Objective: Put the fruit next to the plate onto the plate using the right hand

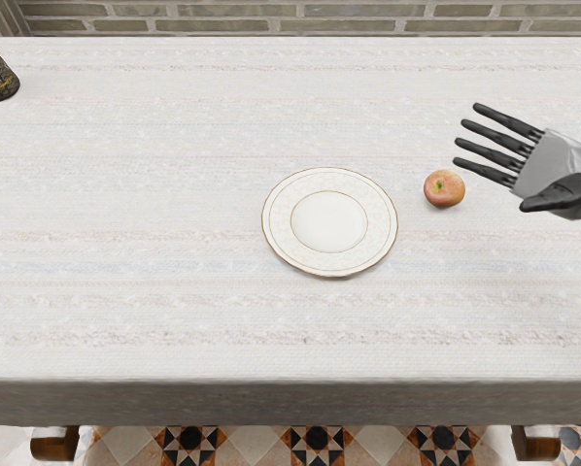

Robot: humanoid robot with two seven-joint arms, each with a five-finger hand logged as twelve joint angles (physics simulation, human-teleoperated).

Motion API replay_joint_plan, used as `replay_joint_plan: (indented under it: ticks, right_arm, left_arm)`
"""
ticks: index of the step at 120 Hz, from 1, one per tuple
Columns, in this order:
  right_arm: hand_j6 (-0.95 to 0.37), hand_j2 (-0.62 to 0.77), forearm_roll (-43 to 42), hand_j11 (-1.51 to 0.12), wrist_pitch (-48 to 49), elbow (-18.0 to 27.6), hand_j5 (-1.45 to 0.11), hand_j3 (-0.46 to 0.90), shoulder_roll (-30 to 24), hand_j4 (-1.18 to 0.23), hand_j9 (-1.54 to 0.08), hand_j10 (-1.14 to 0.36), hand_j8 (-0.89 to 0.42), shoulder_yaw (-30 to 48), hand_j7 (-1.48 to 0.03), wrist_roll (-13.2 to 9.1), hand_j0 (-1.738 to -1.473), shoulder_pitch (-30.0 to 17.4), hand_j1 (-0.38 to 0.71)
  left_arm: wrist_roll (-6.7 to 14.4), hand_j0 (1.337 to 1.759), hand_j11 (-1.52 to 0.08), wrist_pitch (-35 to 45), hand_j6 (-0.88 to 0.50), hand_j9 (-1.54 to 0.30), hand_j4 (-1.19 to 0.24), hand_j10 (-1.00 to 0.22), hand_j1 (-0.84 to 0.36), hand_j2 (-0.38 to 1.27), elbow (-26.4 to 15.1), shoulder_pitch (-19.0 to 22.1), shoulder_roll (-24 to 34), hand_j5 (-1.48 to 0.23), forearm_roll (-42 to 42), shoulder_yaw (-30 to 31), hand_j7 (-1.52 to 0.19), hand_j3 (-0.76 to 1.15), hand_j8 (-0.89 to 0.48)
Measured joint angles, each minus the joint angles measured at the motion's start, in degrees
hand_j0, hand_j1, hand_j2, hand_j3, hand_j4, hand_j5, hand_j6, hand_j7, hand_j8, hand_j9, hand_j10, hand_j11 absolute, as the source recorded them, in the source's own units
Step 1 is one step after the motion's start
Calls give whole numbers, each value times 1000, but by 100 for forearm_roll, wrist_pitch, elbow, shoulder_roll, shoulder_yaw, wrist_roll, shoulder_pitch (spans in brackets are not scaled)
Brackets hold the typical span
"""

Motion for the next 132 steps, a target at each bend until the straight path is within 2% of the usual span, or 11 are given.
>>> replay_joint_plan:
  ticks: [16, 29, 45, 55, 63, 70, 80, 96, 114, 132]
  right_arm:
    - [-19, -3, 1, -27, 4, -23, -27, 0, 15, -20, -27, -20, -19, -107, -28, 0, -1658, 60, -324]
    - [-29, -5, -342, -41, 5, -26, -41, 0, 13, -30, -41, -30, -30, -708, -41, 0, -1658, 715, -312]
    - [-61, -12, -2364, -80, -239, 95, -80, 0, 10, -61, -80, -61, -61, -937, -80, 0, -1658, 1514, -275]
    - [-73, -14, -3848, -96, -1164, 441, -96, 0, 7, -74, -96, -73, -73, -1191, -96, 0, -1658, 1717, -261]
    - [-75, -14, -4898, -99, -2271, 780, -99, 0, -12, -76, -99, -76, -75, -1796, -99, 0, -1658, 1814, -258]
    - [-67, -13, -5474, -87, -3105, 993, -87, 0, -41, -67, -87, -66, -66, -2418, -87, 0, -1658, 1926, -269]
    - [-55, -10, -5891, -70, -3717, 1143, -70, 0, -22, -54, -70, -54, -54, -2948, -70, 0, -1658, 2003, -285]
    - [-50, -8, -6482, -63, -4130, 938, -63, 0, -42, -49, -63, -49, -50, -4076, -63, 0, -1658, 2558, -292]
    - [-51, -8, -6903, -63, -4648, 570, -63, 0, 21, -50, -63, -50, -50, -4741, -63, 0, -1658, 2874, -292]
    - [-53, -8, -7029, -64, -4895, -571, -65, 0, 672, -51, -65, -51, -52, -5694, -64, 0, -1658, 3519, -291]
  left_arm:
    - [0, 1658, 0, 0, 0, 0, 0, 0, 349, 0, 0, 0, 0, 0, 0, 0, 0, 0, 0]
    - [-2, 1658, 0, 0, 0, 0, 0, 0, 349, 0, 0, 0, 0, 0, 0, 0, 0, 0, 0]
    - [0, 1658, 0, 0, 0, 0, 0, 0, 349, 0, 0, 2, 0, 0, 0, 0, 0, 0, 0]
    - [0, 1658, 0, 0, 0, 0, 0, 0, 349, 0, 0, 1, 0, 0, 0, 0, 0, 0, 0]
    - [0, 1658, 0, 0, 0, 0, 0, 0, 349, 0, 0, 0, 0, 0, 0, 0, 0, 0, 0]
    - [0, 1658, 0, 0, 0, 0, 0, 0, 349, 0, 0, 2, 0, 0, 0, 0, 0, 0, 0]
    - [-1, 1658, 0, 0, 0, 0, 0, 0, 349, 0, 0, 0, 0, 0, 0, 0, 0, 0, 0]
    - [-1, 1658, 0, 0, 0, 0, 0, 0, 349, 0, 0, 0, 0, 0, 0, 0, 0, 0, 0]
    - [0, 1658, 0, 0, 0, 0, 0, 0, 349, 0, 0, 0, 0, 0, 0, 0, 0, 0, 0]
    - [-2, 1658, 0, 0, 0, 0, 0, 0, 349, 0, 0, 0, 0, 0, 0, 0, 0, 0, 0]
